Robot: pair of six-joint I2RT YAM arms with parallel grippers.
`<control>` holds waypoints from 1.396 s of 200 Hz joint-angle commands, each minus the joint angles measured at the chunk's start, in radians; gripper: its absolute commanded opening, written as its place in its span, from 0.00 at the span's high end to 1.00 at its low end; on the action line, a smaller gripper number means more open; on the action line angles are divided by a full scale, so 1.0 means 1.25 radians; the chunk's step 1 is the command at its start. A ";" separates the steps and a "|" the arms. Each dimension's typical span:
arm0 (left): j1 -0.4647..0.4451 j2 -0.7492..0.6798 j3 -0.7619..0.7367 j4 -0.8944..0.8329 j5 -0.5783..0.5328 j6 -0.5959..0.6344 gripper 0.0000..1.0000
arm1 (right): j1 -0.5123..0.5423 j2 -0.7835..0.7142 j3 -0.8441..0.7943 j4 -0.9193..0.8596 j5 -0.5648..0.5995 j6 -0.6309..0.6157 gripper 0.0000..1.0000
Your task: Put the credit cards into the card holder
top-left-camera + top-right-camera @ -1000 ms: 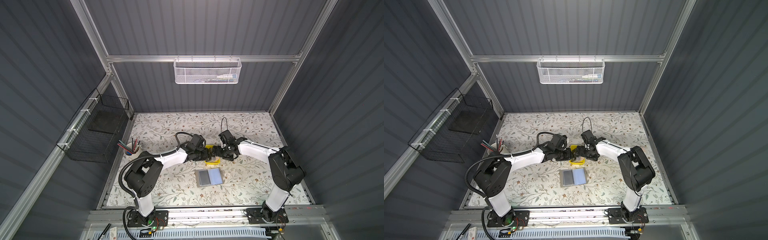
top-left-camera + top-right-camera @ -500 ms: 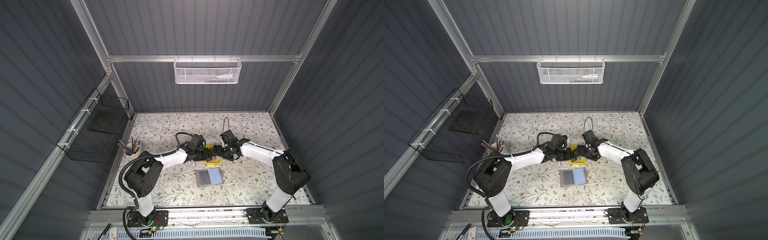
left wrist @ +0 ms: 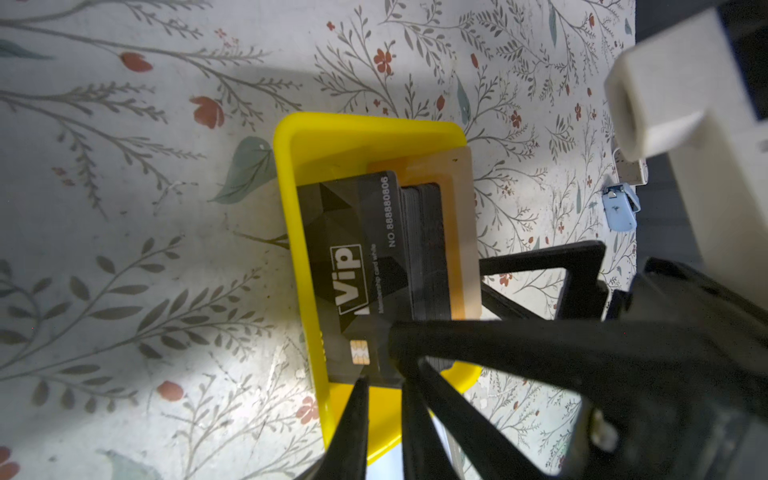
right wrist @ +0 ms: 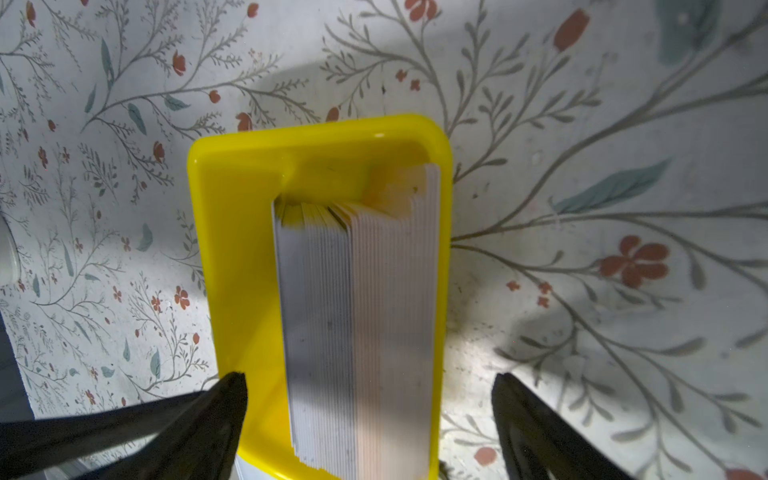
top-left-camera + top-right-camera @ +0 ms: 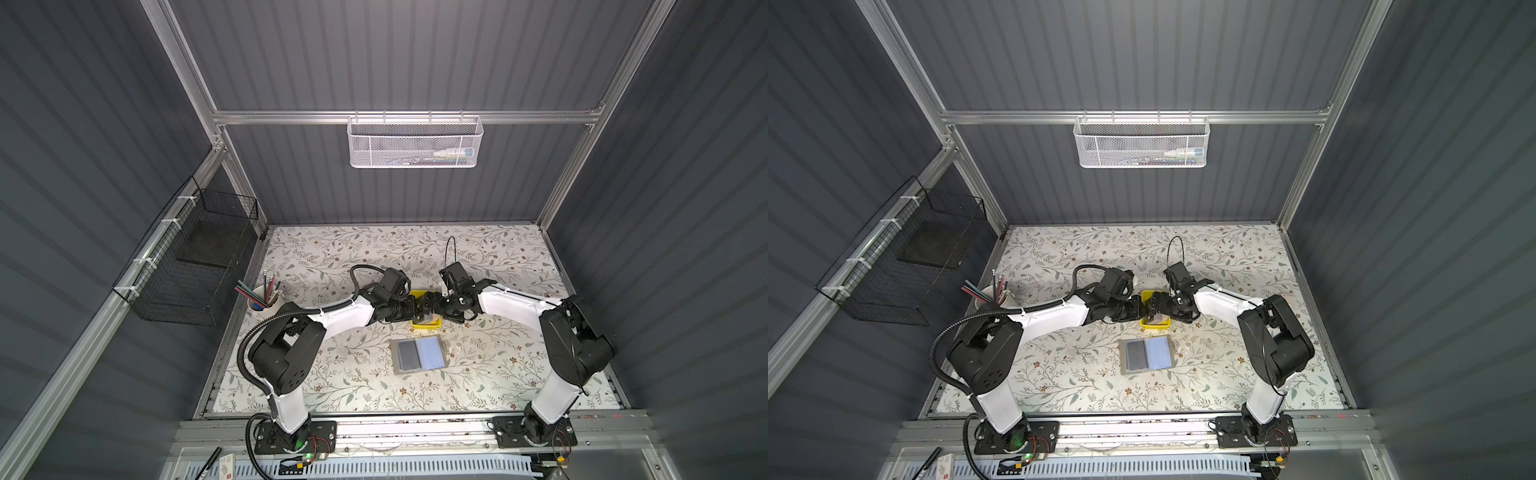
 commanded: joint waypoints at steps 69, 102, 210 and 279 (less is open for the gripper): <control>0.005 0.037 0.011 0.040 0.042 -0.011 0.83 | -0.008 -0.021 -0.012 -0.013 0.004 0.002 0.08; 0.006 0.047 0.016 0.039 0.038 -0.009 0.83 | -0.013 -0.030 -0.011 -0.021 0.010 -0.002 0.08; 0.005 0.051 0.002 0.050 0.045 -0.017 0.88 | -0.018 -0.021 -0.054 0.017 -0.028 -0.006 0.08; 0.006 0.051 -0.012 0.040 0.026 -0.021 0.90 | -0.019 -0.009 -0.061 0.031 -0.010 0.002 0.09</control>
